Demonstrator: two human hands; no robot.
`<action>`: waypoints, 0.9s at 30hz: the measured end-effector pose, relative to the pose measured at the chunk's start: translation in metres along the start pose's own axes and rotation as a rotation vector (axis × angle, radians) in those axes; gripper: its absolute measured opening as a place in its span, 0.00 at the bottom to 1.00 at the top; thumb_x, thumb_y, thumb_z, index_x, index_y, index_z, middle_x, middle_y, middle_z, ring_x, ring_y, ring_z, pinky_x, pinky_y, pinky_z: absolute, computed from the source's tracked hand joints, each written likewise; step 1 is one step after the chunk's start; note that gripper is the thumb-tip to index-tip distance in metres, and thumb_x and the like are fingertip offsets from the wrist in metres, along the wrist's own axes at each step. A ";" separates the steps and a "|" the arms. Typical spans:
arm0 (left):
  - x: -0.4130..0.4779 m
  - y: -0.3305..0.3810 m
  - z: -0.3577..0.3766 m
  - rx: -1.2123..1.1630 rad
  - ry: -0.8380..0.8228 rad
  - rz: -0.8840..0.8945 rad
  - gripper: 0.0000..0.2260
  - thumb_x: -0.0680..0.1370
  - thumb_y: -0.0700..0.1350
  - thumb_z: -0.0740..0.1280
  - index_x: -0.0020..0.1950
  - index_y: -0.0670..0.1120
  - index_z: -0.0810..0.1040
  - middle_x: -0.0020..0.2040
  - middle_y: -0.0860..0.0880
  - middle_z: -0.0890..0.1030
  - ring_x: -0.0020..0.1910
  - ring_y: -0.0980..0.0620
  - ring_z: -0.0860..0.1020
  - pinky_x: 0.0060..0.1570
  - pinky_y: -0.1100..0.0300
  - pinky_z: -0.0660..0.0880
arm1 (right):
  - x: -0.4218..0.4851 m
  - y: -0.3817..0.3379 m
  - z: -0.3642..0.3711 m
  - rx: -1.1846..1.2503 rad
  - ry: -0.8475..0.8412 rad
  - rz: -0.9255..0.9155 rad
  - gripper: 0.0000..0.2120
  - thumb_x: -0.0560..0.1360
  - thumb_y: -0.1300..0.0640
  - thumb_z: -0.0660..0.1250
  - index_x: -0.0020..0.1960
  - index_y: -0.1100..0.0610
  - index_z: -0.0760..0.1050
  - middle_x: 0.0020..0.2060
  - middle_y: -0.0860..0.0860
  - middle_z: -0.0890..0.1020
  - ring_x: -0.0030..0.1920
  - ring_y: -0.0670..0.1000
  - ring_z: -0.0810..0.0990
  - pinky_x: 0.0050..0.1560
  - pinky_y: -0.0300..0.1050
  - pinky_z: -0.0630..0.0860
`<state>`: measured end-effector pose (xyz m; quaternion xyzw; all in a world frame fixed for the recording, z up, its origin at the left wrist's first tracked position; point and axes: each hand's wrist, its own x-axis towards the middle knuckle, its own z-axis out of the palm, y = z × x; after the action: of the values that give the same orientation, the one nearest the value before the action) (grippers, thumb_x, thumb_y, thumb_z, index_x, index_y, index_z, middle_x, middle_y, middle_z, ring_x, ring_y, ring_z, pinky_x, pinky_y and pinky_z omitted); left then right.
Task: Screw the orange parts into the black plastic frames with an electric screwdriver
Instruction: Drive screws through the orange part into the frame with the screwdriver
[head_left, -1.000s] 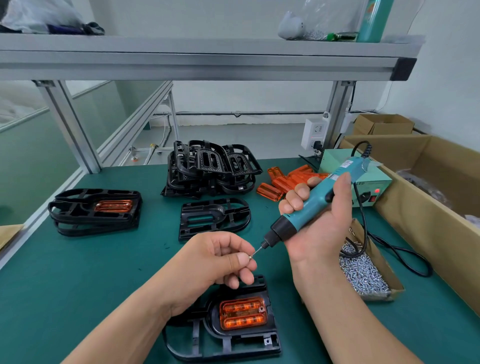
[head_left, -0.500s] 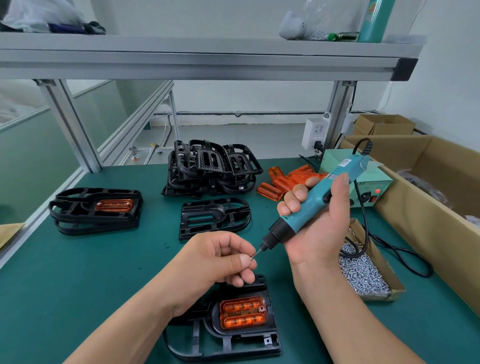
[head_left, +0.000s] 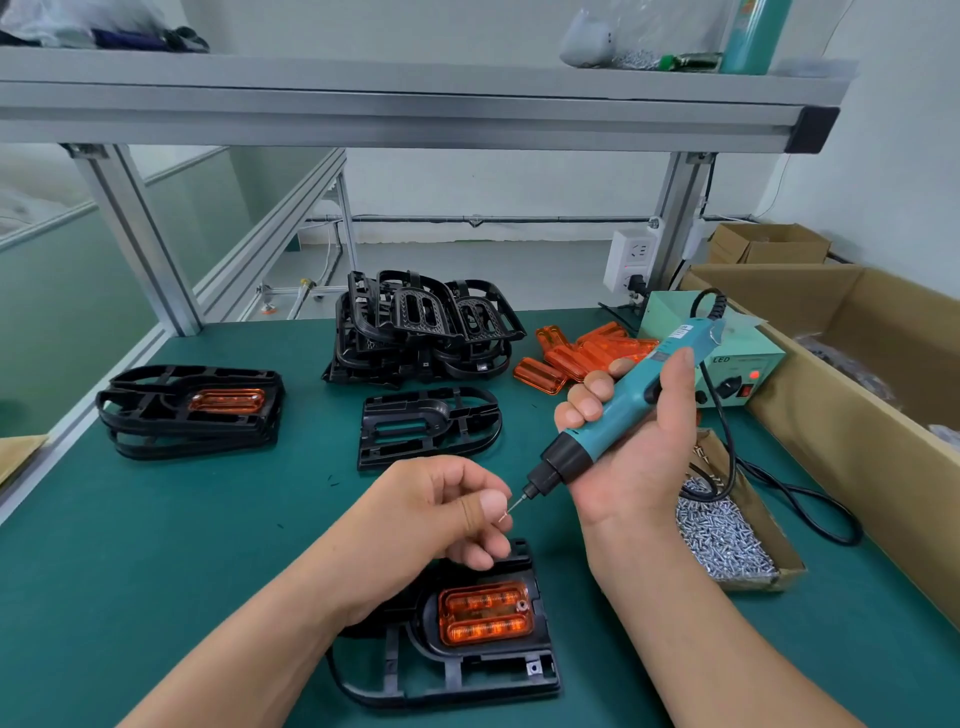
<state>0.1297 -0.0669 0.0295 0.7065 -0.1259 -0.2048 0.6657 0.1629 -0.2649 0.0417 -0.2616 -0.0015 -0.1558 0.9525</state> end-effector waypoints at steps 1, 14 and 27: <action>0.000 0.000 -0.002 0.041 0.019 -0.007 0.08 0.79 0.52 0.72 0.50 0.49 0.85 0.46 0.41 0.86 0.39 0.49 0.83 0.40 0.62 0.79 | 0.000 -0.001 -0.001 0.005 -0.003 0.008 0.23 0.82 0.35 0.64 0.45 0.55 0.75 0.35 0.51 0.72 0.31 0.48 0.71 0.32 0.41 0.71; -0.006 0.000 -0.021 0.814 0.080 0.083 0.16 0.69 0.67 0.76 0.52 0.63 0.83 0.40 0.67 0.74 0.42 0.67 0.75 0.41 0.70 0.68 | -0.002 -0.006 -0.005 -0.107 -0.257 0.172 0.22 0.81 0.36 0.62 0.47 0.56 0.75 0.33 0.51 0.72 0.27 0.47 0.70 0.29 0.40 0.69; -0.001 -0.009 -0.013 1.071 -0.011 0.002 0.24 0.69 0.68 0.76 0.60 0.60 0.80 0.50 0.60 0.71 0.46 0.62 0.74 0.46 0.61 0.72 | -0.011 -0.002 -0.005 -0.208 -0.475 0.250 0.26 0.74 0.36 0.75 0.50 0.57 0.74 0.32 0.52 0.73 0.25 0.48 0.72 0.27 0.42 0.68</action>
<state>0.1337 -0.0539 0.0215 0.9460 -0.2167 -0.1151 0.2117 0.1515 -0.2658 0.0377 -0.3851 -0.1761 0.0290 0.9055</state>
